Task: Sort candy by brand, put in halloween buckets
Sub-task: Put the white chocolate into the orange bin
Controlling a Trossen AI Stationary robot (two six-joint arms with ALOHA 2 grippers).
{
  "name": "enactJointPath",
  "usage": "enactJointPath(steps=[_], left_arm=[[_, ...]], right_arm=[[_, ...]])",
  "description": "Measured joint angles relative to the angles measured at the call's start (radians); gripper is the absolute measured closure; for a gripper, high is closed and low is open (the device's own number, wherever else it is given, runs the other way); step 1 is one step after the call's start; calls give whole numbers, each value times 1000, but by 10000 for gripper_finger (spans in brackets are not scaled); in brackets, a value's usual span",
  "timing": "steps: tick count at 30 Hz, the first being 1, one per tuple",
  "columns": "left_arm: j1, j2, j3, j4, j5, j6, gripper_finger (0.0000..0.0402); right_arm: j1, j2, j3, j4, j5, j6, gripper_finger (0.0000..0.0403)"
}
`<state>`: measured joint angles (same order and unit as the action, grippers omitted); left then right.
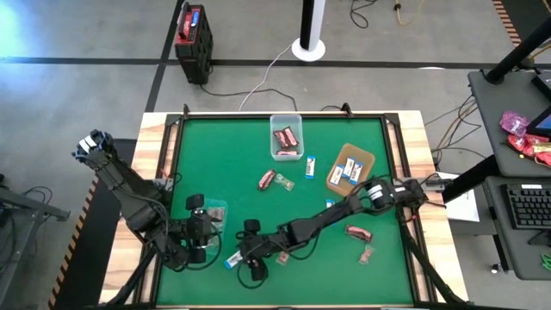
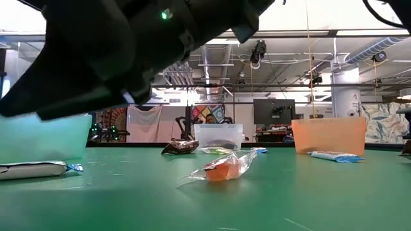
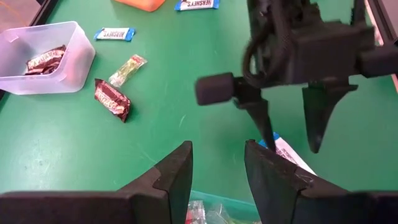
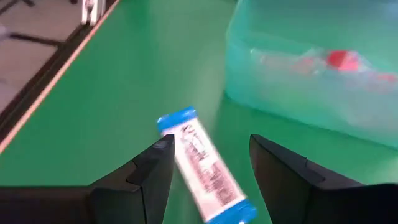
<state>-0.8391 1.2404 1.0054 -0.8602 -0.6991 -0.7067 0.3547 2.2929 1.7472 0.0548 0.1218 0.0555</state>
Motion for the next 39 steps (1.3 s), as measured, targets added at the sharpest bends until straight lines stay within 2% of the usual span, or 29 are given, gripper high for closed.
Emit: enactJointPath(steps=[5, 14, 19, 25, 32, 35, 39], left_arm=[[0, 0, 0, 1, 0, -2, 272], [0, 0, -2, 1, 0, -9, 272], [0, 0, -2, 1, 0, -9, 272], [0, 0, -3, 4, -1, -9, 272], [0, 0, -6, 6, -1, -9, 272], [0, 0, -6, 6, -1, -9, 272], [0, 0, -7, 6, -1, -9, 272]], right_arm=[[-1, 34, 16, 0, -2, -5, 196], [-3, 49, 16, -30, 8, -56, 145], [-13, 63, 15, -33, -10, -56, 145], [-39, 88, 16, -35, -89, -22, 180], [-68, 88, 13, -53, -175, -40, 256], [-74, 88, 13, -57, -184, -59, 289], [-79, 84, 13, -69, -185, -70, 309]])
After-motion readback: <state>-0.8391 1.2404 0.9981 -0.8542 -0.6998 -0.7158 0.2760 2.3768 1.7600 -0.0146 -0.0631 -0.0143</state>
